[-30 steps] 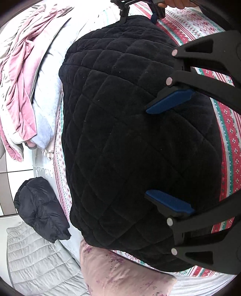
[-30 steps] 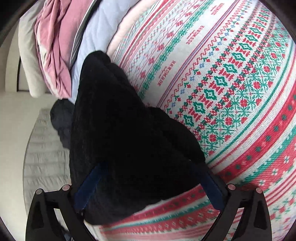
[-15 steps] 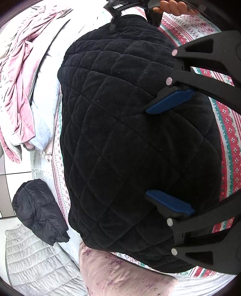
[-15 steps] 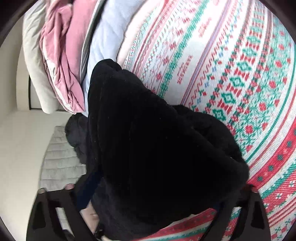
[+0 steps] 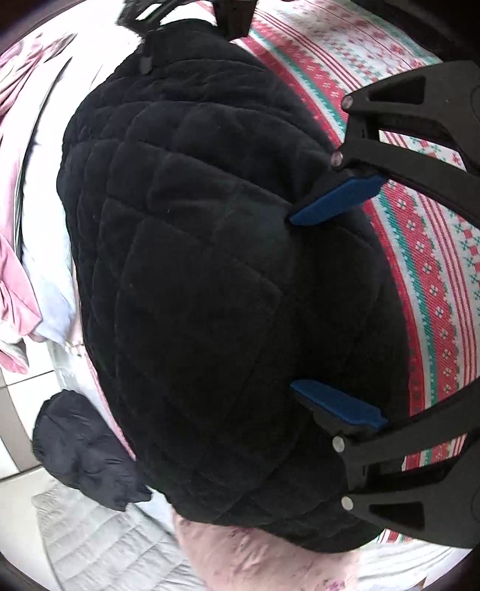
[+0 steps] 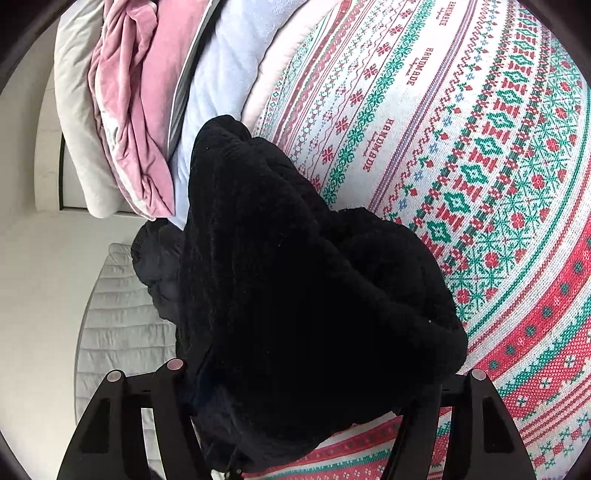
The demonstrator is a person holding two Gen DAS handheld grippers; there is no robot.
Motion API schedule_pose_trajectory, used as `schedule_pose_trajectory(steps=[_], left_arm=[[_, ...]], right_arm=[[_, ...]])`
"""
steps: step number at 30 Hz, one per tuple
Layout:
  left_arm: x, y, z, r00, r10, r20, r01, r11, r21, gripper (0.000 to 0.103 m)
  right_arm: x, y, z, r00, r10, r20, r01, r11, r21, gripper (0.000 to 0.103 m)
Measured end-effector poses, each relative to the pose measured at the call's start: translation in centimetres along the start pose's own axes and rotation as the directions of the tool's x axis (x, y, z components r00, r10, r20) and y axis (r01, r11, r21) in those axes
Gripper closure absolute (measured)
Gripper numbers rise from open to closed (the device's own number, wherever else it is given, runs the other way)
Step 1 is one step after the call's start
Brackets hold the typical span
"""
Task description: Fold large clothes
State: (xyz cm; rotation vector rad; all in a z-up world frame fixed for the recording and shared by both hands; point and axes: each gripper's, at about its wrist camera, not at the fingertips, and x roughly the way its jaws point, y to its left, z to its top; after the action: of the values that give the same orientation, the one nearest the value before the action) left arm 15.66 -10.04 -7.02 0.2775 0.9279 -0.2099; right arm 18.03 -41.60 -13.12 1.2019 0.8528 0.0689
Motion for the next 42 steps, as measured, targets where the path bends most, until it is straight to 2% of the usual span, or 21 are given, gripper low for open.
schedule_pose_trajectory(steps=[4, 6, 8, 11, 13, 15, 16, 18, 20, 21, 23, 26, 27, 28, 30, 34, 36, 38, 39, 42], left_arm=[[-1.1, 1.4, 0.6, 0.997, -0.079, 0.002, 0.079, 0.997, -0.016, 0.017], [-2.0, 2.7, 1.3, 0.994, -0.102, 0.036, 0.104, 0.992, -0.064, 0.017], [-3.1, 4.3, 2.4, 0.993, -0.068, 0.099, 0.08, 0.989, -0.123, 0.017], [-2.5, 5.7, 3.9, 0.992, -0.036, 0.118, 0.056, 0.984, -0.171, 0.017], [-0.6, 5.7, 4.4, 0.997, 0.0, 0.077, 0.013, 0.985, -0.172, 0.017], [1.9, 5.4, 4.4, 1.0, -0.004, 0.017, 0.007, 0.984, -0.177, 0.017], [2.3, 5.1, 4.3, 1.0, 0.012, 0.014, -0.01, 0.986, -0.168, 0.016], [1.9, 4.1, 4.5, 0.998, 0.06, 0.022, -0.057, 0.99, -0.129, 0.016], [1.3, 4.2, 5.1, 0.999, 0.046, 0.016, -0.044, 0.991, -0.128, 0.018], [0.7, 4.5, 5.9, 0.999, 0.014, 0.035, -0.009, 0.99, -0.143, 0.018], [0.1, 5.0, 7.3, 0.998, -0.005, 0.066, 0.015, 0.988, -0.156, 0.018], [0.2, 5.2, 9.9, 0.995, 0.036, 0.088, -0.023, 0.988, -0.151, 0.018], [0.9, 5.2, 10.7, 0.996, 0.056, 0.075, -0.045, 0.988, -0.145, 0.018], [2.7, 5.4, 11.5, 0.996, 0.083, 0.026, -0.079, 0.987, -0.14, 0.018], [6.3, 5.4, 11.5, 0.994, 0.065, -0.084, -0.077, 0.985, -0.153, 0.016], [7.2, 4.6, 10.6, 0.992, 0.116, -0.052, -0.122, 0.981, -0.154, 0.013], [7.2, 5.1, 11.3, 0.992, 0.094, -0.089, -0.107, 0.981, -0.159, 0.014], [6.6, 6.0, 12.4, 0.993, 0.037, -0.11, -0.059, 0.977, -0.205, 0.015], [6.2, 7.0, 13.4, 0.996, 0.004, -0.086, -0.026, 0.966, -0.256, 0.015], [6.7, 8.6, 15.9, 0.997, -0.002, -0.071, -0.02, 0.949, -0.313, 0.015]], right_arm=[[-0.4, -0.7, -0.2, 1.0, 0.007, -0.004, -0.007, 1.0, 0.009, 0.033], [-0.3, -0.7, -0.1, 1.0, 0.014, -0.005, -0.014, 1.0, 0.022, 0.033], [-0.3, -0.9, 0.0, 1.0, 0.021, -0.004, -0.021, 0.999, 0.034, 0.032], [-0.3, -0.9, 0.1, 1.0, 0.023, 0.009, -0.023, 0.998, 0.06, 0.032], [-0.2, -1.1, 0.1, 1.0, 0.021, 0.016, -0.022, 0.997, 0.074, 0.031], [-0.2, -1.2, 0.1, 0.999, 0.024, 0.023, -0.026, 0.995, 0.092, 0.031], [-0.3, -1.3, 0.0, 0.999, 0.026, 0.024, -0.029, 0.995, 0.096, 0.031], [-0.5, -1.3, 0.0, 0.999, 0.03, 0.025, -0.033, 0.994, 0.1, 0.031], [-0.6, -1.3, 0.0, 0.999, 0.036, 0.026, -0.038, 0.994, 0.107, 0.031], [-0.6, -1.3, 0.0, 0.999, 0.037, 0.028, -0.04, 0.993, 0.111, 0.031], [-0.7, -1.2, -0.1, 0.999, 0.035, 0.035, -0.039, 0.992, 0.117, 0.031], [-0.6, -0.9, -0.2, 0.999, 0.028, 0.04, -0.032, 0.993, 0.113, 0.029], [-0.7, -0.9, -0.3, 0.999, 0.026, 0.039, -0.03, 0.993, 0.112, 0.029], [-0.6, -0.9, -0.2, 0.999, 0.028, 0.037, -0.032, 0.993, 0.112, 0.029], [-0.6, -1.2, -0.1, 0.999, 0.041, 0.028, -0.044, 0.991, 0.127, 0.029], [-0.4, -1.6, 0.3, 0.998, 0.062, 0.015, -0.064, 0.987, 0.15, 0.029], [-0.4, -1.6, 0.3, 0.998, 0.06, 0.016, -0.061, 0.987, 0.15, 0.029], [-0.4, -1.5, 0.4, 0.998, 0.059, 0.016, -0.061, 0.987, 0.147, 0.029], [-0.4, -1.5, 0.4, 0.998, 0.059, 0.017, -0.06, 0.987, 0.146, 0.029], [-0.4, -1.5, 0.2, 0.998, 0.058, 0.018, -0.06, 0.986, 0.154, 0.029]])
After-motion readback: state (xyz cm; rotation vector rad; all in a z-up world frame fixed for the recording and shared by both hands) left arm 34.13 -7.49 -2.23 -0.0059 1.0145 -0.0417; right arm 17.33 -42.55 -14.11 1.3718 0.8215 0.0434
